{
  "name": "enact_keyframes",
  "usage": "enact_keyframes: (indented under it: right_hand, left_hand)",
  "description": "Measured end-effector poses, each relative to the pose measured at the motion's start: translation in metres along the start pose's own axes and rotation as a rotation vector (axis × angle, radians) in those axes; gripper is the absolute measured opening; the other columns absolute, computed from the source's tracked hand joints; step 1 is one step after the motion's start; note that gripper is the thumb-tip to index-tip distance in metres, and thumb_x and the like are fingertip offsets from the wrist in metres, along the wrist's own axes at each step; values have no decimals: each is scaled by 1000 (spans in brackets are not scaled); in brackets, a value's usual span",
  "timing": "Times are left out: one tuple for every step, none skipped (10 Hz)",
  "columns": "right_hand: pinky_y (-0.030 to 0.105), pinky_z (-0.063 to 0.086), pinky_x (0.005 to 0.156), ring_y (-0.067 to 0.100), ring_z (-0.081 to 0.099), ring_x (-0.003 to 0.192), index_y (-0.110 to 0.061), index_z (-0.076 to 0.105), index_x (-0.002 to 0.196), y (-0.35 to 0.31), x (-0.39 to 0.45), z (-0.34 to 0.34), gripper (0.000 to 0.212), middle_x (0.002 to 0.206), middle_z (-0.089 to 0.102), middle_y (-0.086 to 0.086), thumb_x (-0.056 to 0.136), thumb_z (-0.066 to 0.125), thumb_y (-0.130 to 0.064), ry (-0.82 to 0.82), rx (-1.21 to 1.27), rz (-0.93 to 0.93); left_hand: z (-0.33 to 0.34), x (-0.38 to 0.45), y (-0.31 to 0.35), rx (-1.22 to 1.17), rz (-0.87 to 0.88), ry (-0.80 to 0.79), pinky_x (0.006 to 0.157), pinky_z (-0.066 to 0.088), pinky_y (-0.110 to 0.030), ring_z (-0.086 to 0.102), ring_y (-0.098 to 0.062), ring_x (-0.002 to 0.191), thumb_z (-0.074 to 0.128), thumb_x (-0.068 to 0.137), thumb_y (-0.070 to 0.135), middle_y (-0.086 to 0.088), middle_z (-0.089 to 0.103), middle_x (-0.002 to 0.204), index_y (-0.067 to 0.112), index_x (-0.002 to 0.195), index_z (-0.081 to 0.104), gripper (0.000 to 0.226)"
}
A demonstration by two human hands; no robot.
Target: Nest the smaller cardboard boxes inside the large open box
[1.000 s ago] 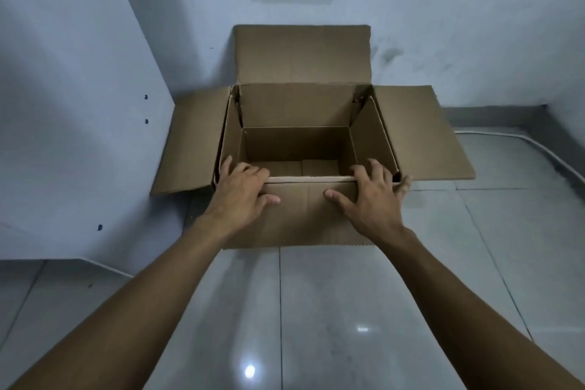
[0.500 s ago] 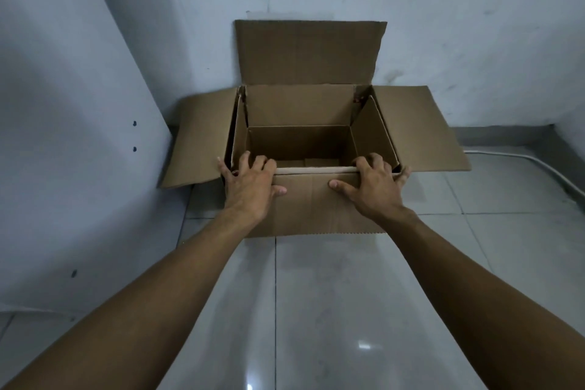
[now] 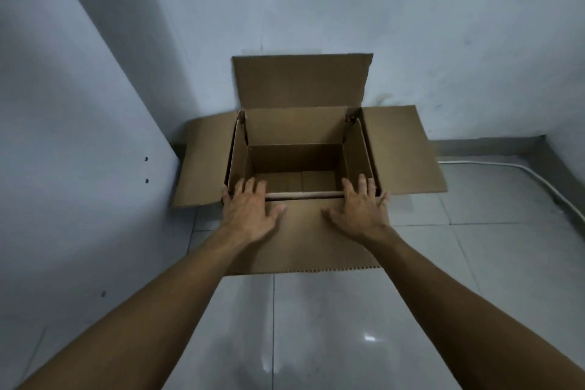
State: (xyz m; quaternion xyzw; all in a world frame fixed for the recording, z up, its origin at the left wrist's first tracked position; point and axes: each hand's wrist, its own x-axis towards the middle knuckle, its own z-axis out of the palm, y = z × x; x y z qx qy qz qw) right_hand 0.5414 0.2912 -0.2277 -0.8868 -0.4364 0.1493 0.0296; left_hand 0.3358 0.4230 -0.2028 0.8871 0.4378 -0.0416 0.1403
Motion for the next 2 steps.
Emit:
enact_keyframes:
  right_hand:
    - [62, 5, 117, 34, 4, 153, -23, 22, 155, -13, -13, -40, 85, 166, 10, 13, 88, 52, -64, -48, 60, -6]
    - [60, 7, 118, 32, 9, 152, -20, 25, 154, -25, -26, -79, 75, 165, 15, 13, 93, 54, -54, -92, 95, -53]
  left_hand:
    - [-40, -13, 22, -30, 10, 47, 115, 19, -59, 30, -28, 140, 35, 95, 57, -9, 39, 150, 18, 143, 37, 62]
    - [-75, -25, 40, -64, 9, 57, 112, 27, -56, 40, -27, 134, 31, 98, 51, -9, 48, 142, 15, 139, 43, 56]
